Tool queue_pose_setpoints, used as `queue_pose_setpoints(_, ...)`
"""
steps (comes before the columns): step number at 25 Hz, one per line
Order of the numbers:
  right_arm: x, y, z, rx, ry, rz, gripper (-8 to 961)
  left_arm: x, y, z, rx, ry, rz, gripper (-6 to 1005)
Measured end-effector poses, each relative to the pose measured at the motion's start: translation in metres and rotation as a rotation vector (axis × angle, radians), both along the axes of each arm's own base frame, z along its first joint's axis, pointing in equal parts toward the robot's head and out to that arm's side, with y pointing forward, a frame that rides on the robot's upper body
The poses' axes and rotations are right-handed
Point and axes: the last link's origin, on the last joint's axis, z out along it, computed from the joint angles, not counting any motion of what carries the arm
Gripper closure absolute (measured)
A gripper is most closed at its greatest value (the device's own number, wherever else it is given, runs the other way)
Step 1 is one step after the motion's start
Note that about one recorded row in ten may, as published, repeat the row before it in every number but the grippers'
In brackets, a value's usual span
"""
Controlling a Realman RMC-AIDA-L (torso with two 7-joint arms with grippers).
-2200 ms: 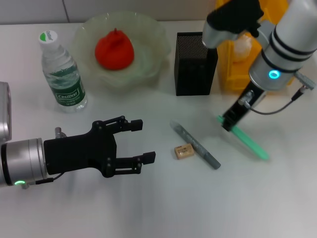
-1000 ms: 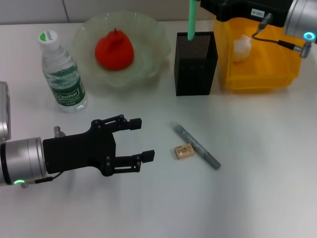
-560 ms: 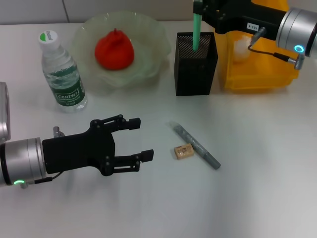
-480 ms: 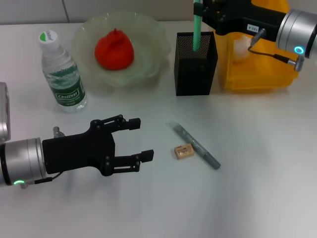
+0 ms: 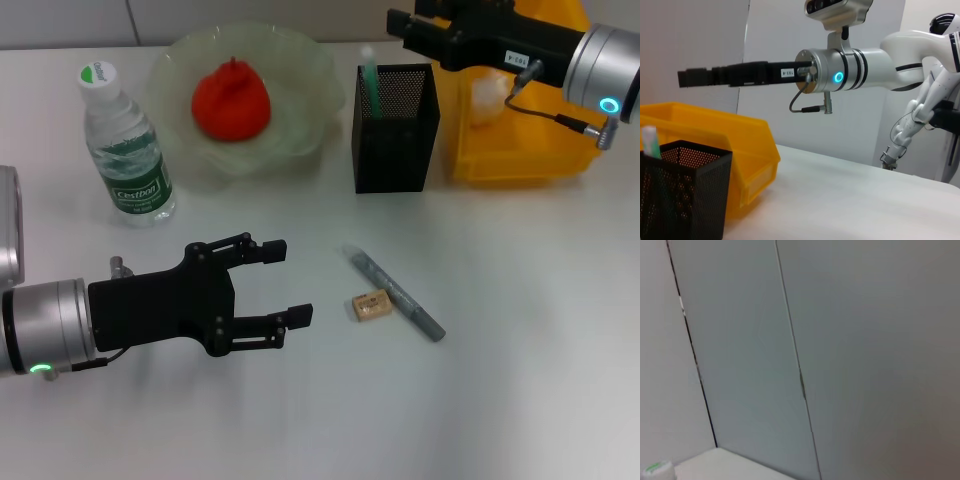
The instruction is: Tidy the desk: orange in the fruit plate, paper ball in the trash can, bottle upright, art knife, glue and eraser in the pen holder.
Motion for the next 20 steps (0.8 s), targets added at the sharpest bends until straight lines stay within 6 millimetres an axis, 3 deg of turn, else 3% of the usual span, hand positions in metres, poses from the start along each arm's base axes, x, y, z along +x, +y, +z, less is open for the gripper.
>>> queue_pose_setpoints(5,-0.016,-0.014,0.02,-0.04,0.19,0.069,365,-0.001,-0.001,0.0,-0.001,0.002,0.002,171)
queue_pose_setpoints(9,-0.037,-0.032,0.044,-0.184,0.306,0.151,240,-0.003,-0.002,0.001,0.0,0.001,0.004,171)
queue_pose_setpoints(11,-0.046,-0.038,0.054,-0.276,0.312,0.19,238,-0.004,-0.003,0.003,0.002,0.002,0.006,171)
queue_pose_setpoints(12,-0.055,-0.041,0.059,-0.388,0.272,0.217,237,-0.005,-0.003,0.004,0.003,0.003,0.008,171)
queue_pose_setpoints(15,-0.061,-0.043,0.056,-0.506,0.177,0.221,233,-0.008,-0.006,0.01,-0.004,-0.005,0.009,171)
queue_pose_setpoints(20,-0.064,-0.044,0.029,-0.683,-0.13,0.205,232,-0.017,-0.014,0.025,-0.015,-0.01,0.005,171)
